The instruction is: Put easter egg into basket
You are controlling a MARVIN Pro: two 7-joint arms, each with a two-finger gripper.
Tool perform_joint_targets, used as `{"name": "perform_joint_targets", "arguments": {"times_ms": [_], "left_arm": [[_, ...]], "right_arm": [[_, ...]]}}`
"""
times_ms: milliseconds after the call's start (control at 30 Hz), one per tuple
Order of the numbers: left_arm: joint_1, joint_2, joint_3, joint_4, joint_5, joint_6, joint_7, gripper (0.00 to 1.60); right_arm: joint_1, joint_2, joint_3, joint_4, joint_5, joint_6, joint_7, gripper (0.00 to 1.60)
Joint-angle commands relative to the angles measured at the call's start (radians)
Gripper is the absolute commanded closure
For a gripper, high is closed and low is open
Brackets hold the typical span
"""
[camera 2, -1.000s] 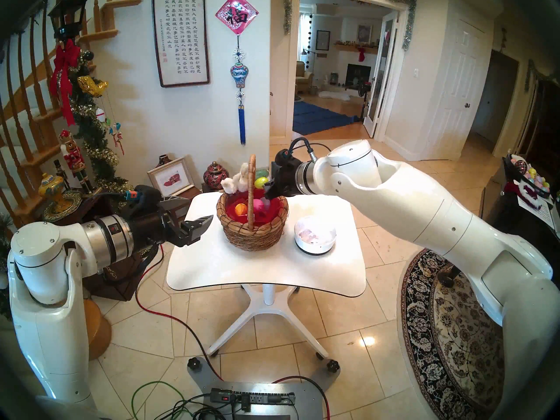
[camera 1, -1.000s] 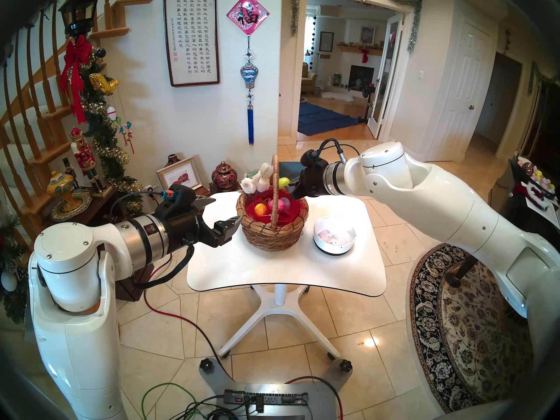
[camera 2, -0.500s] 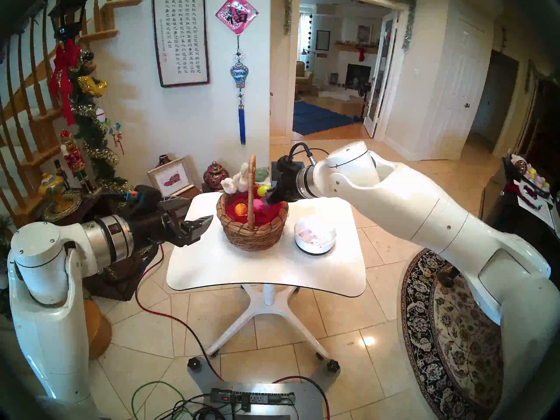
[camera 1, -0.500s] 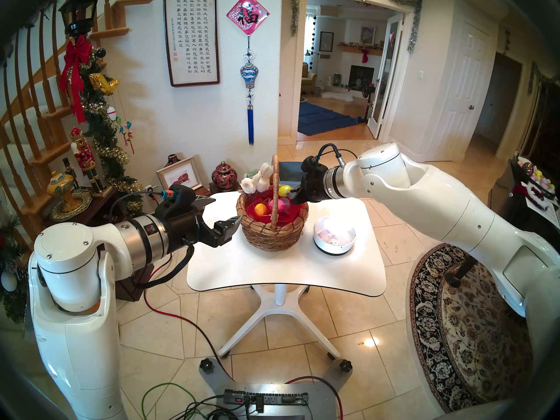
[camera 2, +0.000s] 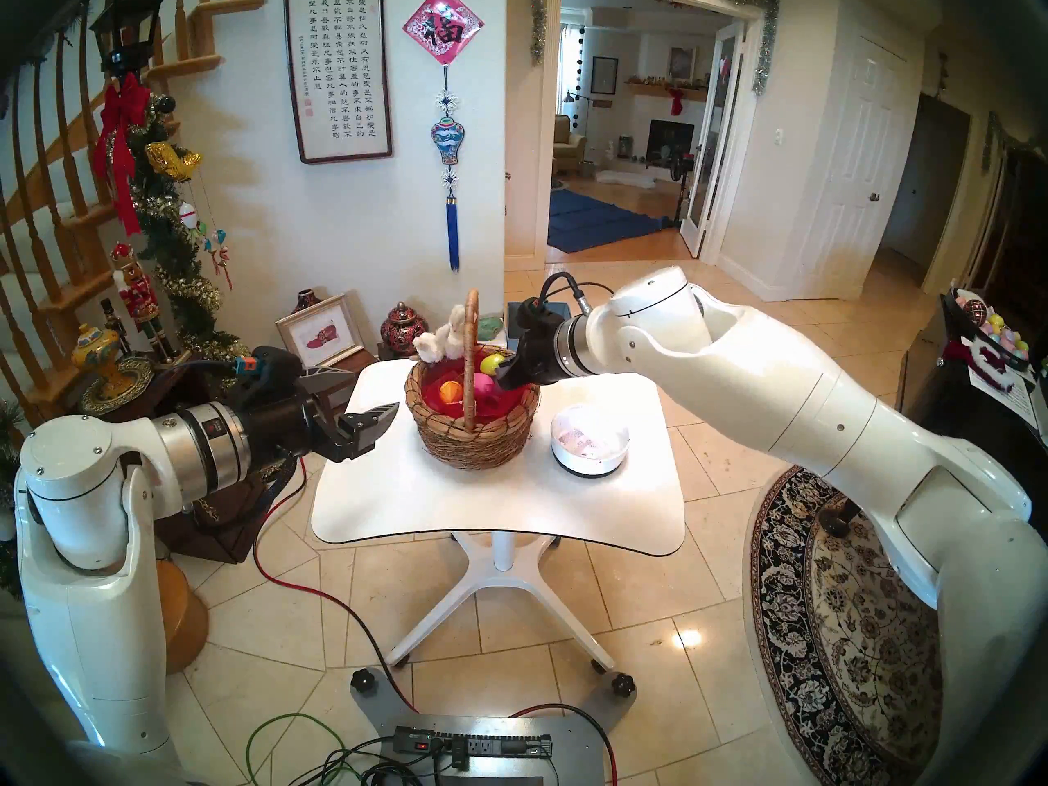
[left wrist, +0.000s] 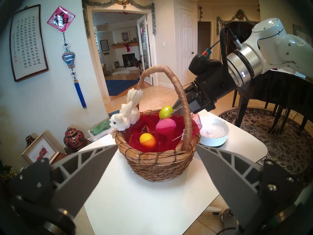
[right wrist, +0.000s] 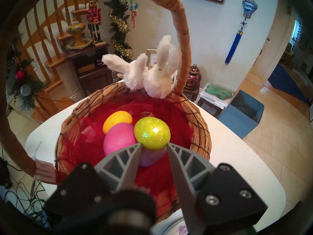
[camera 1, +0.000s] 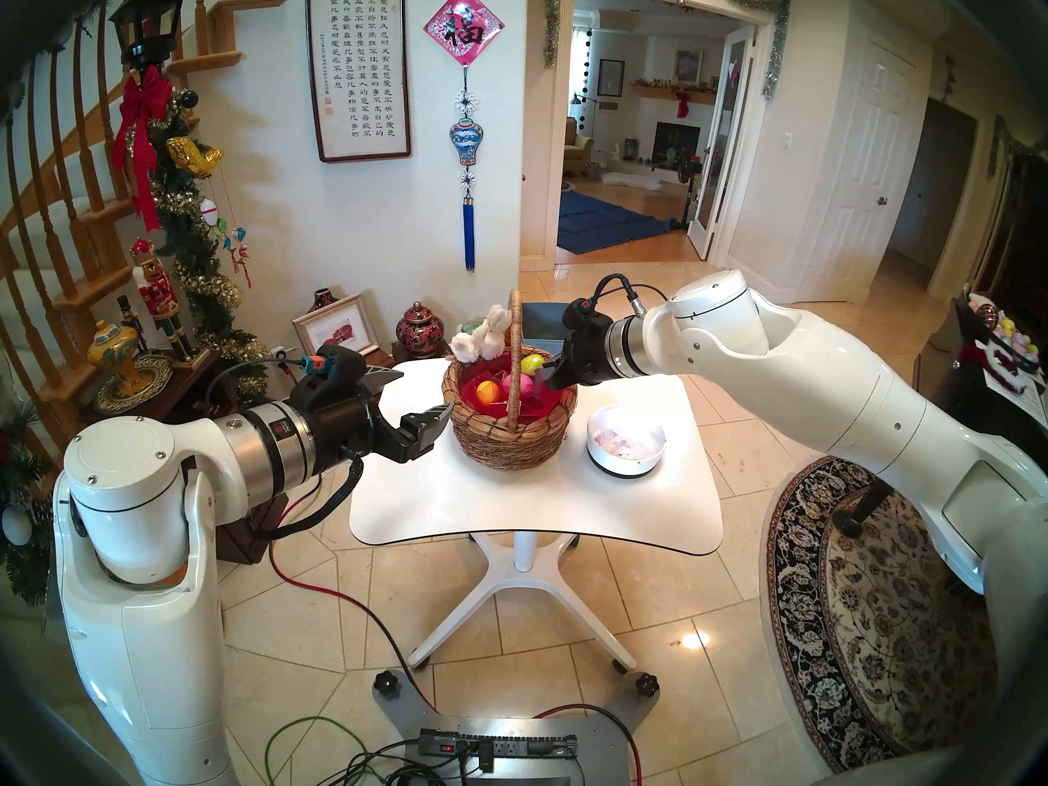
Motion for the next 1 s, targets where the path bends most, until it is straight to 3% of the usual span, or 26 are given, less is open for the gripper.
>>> {"name": "perform_joint_targets", "arguments": {"times_ms": [0, 367, 467, 633, 967], "left_arm": [[-0.004, 0.001, 0.002, -0.005, 0.001, -0.001, 0.001, 0.0], [-0.004, 0.001, 0.002, -0.005, 0.001, -0.001, 0.001, 0.0], [-0.004, 0.001, 0.002, -0.005, 0.001, -0.001, 0.001, 0.0], [-0.004, 0.001, 0.002, -0.005, 0.001, -0.001, 0.001, 0.0], [-0.004, 0.001, 0.002, -0.005, 0.001, -0.001, 0.001, 0.0]], "right_arm": [[0.001, -0.005, 0.005, 0.005, 0.002, -0.007, 0.0, 0.86], [-0.003, -0.003, 0.002, 0.006, 0.003, -0.011, 0.009, 0.8], [-0.004, -0.003, 0.003, 0.006, 0.003, -0.013, 0.011, 0.64], [-0.005, -0.002, 0.003, 0.005, 0.003, -0.016, 0.011, 0.56], [-0.009, -0.001, 0.005, 0.002, 0.004, -0.021, 0.008, 0.57]]}}
